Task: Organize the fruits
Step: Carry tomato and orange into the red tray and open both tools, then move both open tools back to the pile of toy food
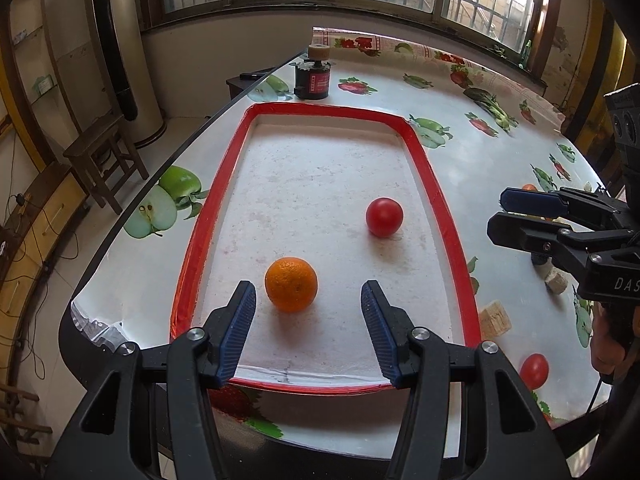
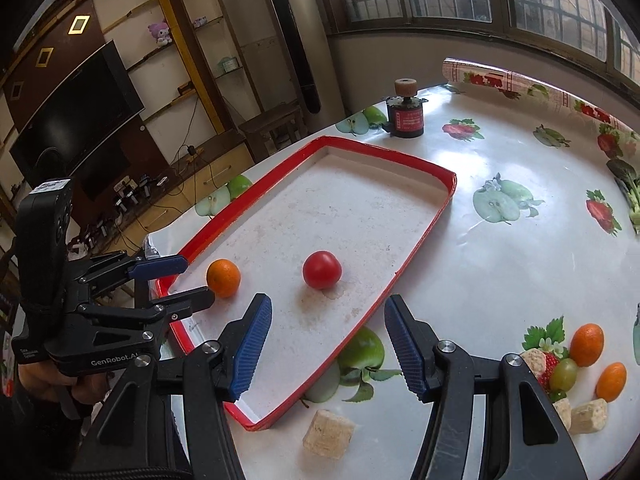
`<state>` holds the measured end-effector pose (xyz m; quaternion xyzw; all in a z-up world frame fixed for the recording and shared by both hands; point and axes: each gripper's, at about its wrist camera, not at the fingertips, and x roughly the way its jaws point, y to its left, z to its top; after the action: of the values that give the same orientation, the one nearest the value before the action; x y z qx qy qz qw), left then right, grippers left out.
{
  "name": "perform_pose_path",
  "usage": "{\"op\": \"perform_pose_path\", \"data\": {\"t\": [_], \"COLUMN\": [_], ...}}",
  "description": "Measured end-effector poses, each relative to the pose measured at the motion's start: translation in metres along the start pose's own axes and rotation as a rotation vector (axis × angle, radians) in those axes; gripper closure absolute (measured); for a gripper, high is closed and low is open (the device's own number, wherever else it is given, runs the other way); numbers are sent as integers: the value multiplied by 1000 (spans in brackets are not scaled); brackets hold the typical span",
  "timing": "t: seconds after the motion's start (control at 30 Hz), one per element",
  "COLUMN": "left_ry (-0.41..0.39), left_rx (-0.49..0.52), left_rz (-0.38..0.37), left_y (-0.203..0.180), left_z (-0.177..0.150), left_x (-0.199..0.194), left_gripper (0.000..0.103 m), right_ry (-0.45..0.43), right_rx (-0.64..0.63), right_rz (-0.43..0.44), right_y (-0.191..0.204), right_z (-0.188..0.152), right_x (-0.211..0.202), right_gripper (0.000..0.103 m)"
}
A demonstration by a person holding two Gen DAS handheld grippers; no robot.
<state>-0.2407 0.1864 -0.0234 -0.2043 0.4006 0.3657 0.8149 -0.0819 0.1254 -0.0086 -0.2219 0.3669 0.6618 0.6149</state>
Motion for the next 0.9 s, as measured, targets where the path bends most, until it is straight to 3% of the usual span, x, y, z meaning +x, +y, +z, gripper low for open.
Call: {"op": "perform_pose_path", "data": {"t": [0.67, 0.9], "left_ry": [-23, -24], "left_rx": [68, 99], "left_rz": [-57, -103], "left_y": [-44, -67], "left_z": [-5, -7], "left_x": [-21, -23], "left_gripper": [49, 47], "right_ry": [-65, -76], "right_rx": [92, 134], "right_rz": [-88, -161], "right_y": [-39, -61], "right_z": [-52, -80], "right_x": [-71, -102], "right_gripper": [40, 37]}}
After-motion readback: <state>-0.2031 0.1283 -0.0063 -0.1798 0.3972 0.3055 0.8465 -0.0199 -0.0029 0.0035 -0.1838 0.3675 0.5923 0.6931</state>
